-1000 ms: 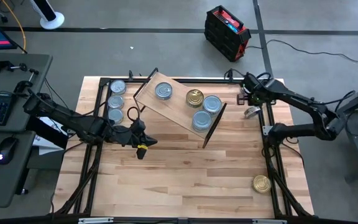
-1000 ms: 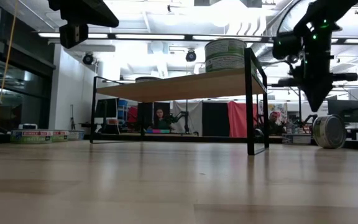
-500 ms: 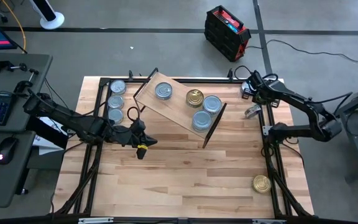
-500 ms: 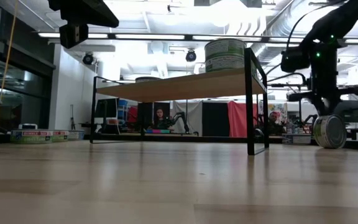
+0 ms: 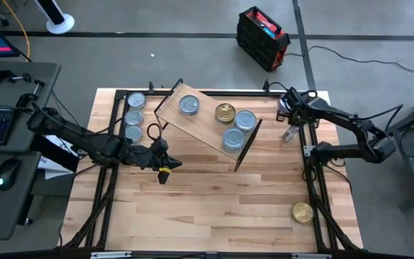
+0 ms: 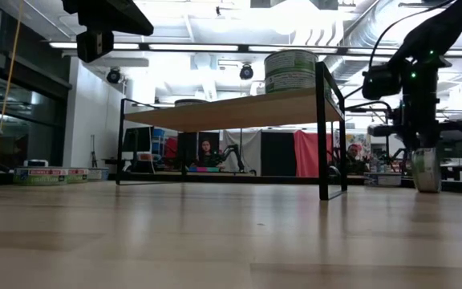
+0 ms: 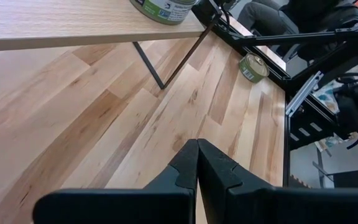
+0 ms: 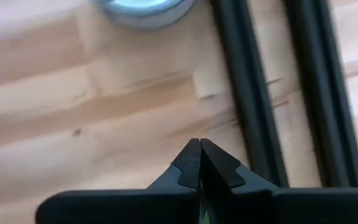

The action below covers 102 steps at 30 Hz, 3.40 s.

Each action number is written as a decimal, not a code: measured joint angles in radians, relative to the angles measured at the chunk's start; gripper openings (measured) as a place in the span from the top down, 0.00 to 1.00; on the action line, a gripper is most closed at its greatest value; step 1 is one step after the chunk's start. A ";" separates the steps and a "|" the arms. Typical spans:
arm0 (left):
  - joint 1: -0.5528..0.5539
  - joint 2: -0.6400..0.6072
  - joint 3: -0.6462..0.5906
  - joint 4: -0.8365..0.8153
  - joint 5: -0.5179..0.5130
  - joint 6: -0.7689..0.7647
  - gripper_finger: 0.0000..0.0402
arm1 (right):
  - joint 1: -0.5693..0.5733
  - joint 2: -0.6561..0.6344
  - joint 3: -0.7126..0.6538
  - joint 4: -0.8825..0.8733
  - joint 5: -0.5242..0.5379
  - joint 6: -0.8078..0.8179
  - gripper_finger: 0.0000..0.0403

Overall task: Stack canned seafood by type on shelf
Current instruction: Stack the white-green tuna can on top of the other white-green tuna cans on the shelf

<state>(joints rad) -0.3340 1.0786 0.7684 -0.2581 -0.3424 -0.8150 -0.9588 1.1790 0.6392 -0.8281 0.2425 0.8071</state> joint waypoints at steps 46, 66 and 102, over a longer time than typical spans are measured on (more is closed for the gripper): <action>-0.218 0.000 0.000 -0.001 -0.015 -0.070 1.00 | 0.941 -0.001 0.000 -0.190 -0.097 0.730 1.00; -0.216 0.000 0.000 0.032 -0.105 -0.222 1.00 | 1.048 -0.010 -0.001 -0.267 -0.054 0.872 1.00; -0.180 0.000 0.000 0.023 -0.121 -0.104 1.00 | 1.434 -0.106 0.113 -0.295 0.098 1.232 1.00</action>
<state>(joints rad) -0.5144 1.0782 0.7681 -0.2356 -0.4637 -0.9188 0.4751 1.0732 0.7525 -1.1226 0.3402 2.0392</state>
